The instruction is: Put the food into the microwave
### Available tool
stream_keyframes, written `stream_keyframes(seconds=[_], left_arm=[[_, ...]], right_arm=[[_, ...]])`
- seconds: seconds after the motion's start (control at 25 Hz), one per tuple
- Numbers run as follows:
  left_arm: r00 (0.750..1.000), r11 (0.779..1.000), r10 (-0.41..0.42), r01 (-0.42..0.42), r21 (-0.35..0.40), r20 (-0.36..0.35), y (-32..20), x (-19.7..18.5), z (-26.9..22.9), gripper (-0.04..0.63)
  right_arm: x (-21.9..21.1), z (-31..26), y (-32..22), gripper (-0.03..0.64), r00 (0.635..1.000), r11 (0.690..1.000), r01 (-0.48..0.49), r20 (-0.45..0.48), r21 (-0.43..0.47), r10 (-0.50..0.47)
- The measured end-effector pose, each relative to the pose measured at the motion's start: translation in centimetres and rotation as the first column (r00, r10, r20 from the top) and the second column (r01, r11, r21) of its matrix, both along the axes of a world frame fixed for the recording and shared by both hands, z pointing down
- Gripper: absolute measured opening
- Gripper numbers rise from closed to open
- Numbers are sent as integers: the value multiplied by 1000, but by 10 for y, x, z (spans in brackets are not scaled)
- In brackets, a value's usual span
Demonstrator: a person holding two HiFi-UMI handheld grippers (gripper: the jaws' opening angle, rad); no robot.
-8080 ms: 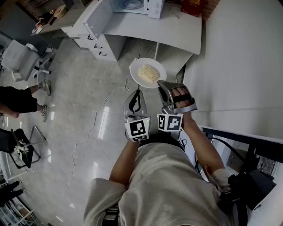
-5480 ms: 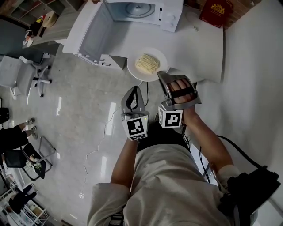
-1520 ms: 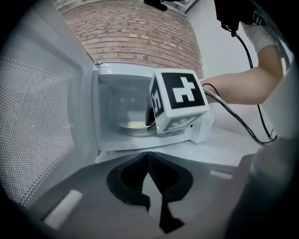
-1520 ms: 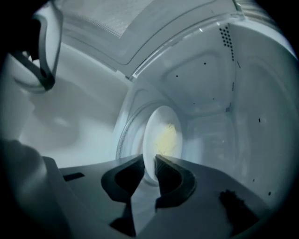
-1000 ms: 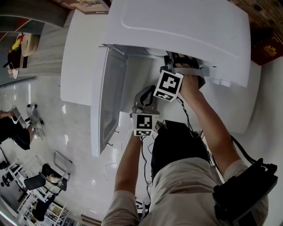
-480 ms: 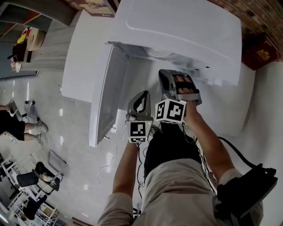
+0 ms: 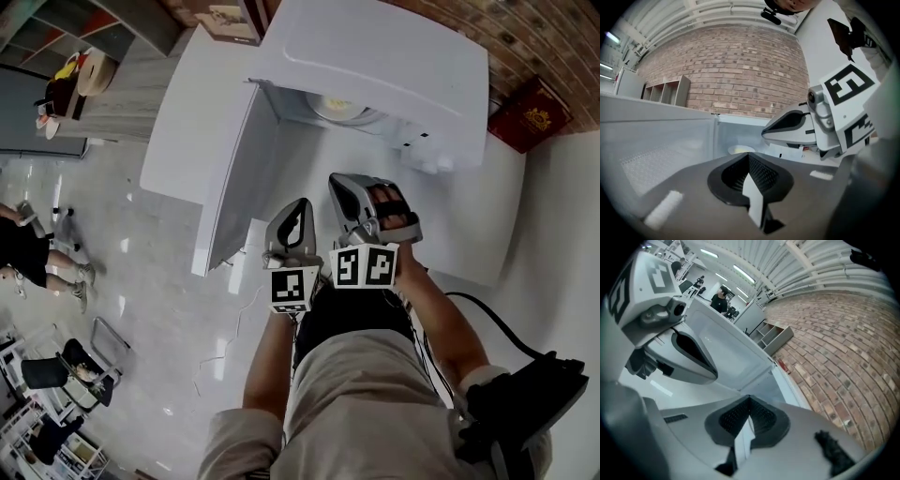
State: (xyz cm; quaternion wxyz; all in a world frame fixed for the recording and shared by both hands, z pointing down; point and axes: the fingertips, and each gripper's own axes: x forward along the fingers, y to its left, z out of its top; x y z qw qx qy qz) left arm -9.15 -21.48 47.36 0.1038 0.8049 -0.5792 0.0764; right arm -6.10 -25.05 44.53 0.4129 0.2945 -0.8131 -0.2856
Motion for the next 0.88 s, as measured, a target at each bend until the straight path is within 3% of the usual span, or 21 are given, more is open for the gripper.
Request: stream_keyframes(seconds=[0.24, 0.56, 0.88], left_arm=[[999, 997, -36, 38, 65, -24, 25, -2, -36, 7], [1000, 994, -3, 4, 112, -12, 56, 12, -52, 7], [1000, 989, 7, -5, 149, -16, 69, 20, -68, 6]], right_arm=[[5, -31, 40, 9, 1000, 996, 25, -8, 87, -25], [22, -38, 67, 9, 984, 983, 68, -176, 172, -37], [28, -47, 87, 9, 967, 974, 109, -247, 198, -58]])
